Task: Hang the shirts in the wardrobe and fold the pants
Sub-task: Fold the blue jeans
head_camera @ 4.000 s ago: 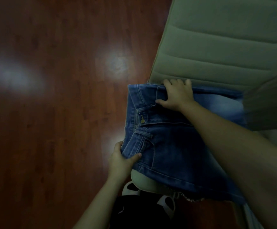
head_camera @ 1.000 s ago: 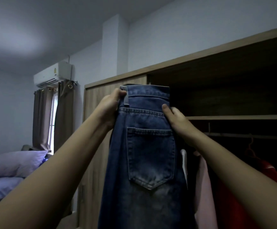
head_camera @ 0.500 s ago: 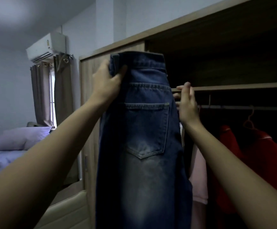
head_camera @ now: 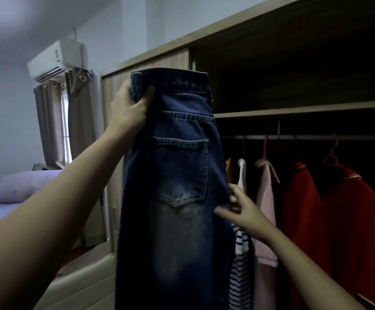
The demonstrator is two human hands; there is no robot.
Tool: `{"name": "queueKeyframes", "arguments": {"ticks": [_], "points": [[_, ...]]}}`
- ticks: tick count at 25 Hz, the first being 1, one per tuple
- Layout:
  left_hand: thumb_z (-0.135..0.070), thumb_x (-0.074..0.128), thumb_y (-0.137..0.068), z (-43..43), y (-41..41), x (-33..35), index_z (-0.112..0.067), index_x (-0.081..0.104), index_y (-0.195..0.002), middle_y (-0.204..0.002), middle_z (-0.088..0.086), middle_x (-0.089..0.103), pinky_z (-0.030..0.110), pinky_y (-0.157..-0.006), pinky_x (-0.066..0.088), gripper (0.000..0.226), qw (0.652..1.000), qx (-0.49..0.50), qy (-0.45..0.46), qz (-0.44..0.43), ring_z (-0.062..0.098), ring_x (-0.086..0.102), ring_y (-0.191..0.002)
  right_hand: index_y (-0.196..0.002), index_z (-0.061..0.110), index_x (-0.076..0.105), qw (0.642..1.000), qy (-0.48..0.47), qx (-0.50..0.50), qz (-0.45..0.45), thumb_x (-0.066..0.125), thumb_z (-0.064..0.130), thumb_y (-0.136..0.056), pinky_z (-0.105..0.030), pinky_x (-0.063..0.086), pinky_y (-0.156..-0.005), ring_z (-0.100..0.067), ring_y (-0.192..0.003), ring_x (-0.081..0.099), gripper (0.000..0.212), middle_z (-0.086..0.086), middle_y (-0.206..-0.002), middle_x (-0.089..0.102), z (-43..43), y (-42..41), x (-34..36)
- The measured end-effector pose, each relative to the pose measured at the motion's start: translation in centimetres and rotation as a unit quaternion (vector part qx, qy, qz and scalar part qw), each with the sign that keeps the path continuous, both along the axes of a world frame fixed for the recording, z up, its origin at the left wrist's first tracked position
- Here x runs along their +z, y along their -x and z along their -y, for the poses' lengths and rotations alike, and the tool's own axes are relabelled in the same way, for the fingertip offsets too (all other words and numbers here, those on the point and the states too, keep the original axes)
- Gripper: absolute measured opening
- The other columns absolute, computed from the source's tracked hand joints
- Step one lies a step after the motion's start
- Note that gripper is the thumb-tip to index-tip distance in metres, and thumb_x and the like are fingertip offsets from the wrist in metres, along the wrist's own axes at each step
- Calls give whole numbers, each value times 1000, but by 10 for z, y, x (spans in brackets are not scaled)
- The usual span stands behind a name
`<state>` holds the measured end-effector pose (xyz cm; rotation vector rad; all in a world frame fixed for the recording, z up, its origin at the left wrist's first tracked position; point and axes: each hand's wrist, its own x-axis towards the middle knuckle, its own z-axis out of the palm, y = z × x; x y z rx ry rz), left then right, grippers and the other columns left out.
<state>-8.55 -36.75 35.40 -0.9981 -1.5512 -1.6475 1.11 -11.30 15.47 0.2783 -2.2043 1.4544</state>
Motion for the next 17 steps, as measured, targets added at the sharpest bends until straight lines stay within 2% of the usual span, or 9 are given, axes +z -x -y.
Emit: {"name": "queueKeyframes", "arguments": {"ticks": [2,5,7,9,11,12,13,15,17], "points": [[-45,64,-76,2,6,-3,-29,62,-99,-104,2,69,46,-92,51,28,1000,-20,7,3,17,64,-95,-127,15,48,999,-28,-3,28,71,9,-79,-20,51,-82,-11,-102,65,53,5,-109,68,1,0,-7],[-37,62,-83,13,13,-19,-29,61,-103,-104,-1,68,36,-88,52,22,1000,0,28,-5,12,62,-93,-114,9,60,998,5,46,46,60,-3,-85,-21,51,-79,-13,-101,66,32,2,-104,72,-6,-7,-12],[-27,59,-89,18,16,-32,-21,58,-110,-105,-1,66,31,-89,50,22,1000,8,23,-15,9,60,-94,-115,11,59,996,44,69,41,65,9,-84,-19,50,-78,-9,-101,65,32,5,-105,72,2,-13,-17],[-22,57,-92,21,20,-39,-13,57,-115,-107,0,65,29,-92,49,25,1000,14,-8,-3,9,61,-97,-113,20,58,999,21,30,25,72,37,-76,-13,48,-77,0,-98,64,42,16,-101,71,20,-12,-26],[-36,60,-88,28,27,-41,-13,60,-112,-108,2,68,37,-94,50,33,998,29,-39,36,15,63,-101,-90,24,62,999,-30,-23,-3,71,35,-79,-10,46,-68,10,-78,62,18,25,-81,69,39,-9,-36],[-45,62,-83,34,31,-41,-16,63,-107,-106,2,69,41,-92,51,38,997,44,-37,57,19,65,-100,-79,21,62,999,-33,-37,-10,67,27,-83,-14,45,-63,9,-69,59,9,22,-71,67,44,-9,-37],[-51,61,-80,38,34,-40,-16,65,-99,-101,2,70,42,-89,52,40,995,61,-17,72,19,65,-95,-73,17,62,999,-20,-38,-16,64,24,-86,-18,45,-60,6,-65,57,15,16,-66,65,46,-11,-36],[-49,61,-83,44,33,-36,-16,65,-82,-89,1,68,34,-79,52,33,991,74,53,96,14,63,-81,-76,8,64,999,0,-24,-22,61,35,-86,-28,47,-63,-4,-69,60,29,4,-72,66,46,-16,-34],[-38,62,-87,46,34,-28,-15,64,-77,-72,-2,69,23,-64,53,25,983,35,67,167,9,64,-64,-84,4,67,1000,4,10,-10,61,47,-81,-33,51,-68,-11,-77,65,44,-5,-82,71,50,-24,-27]]}}
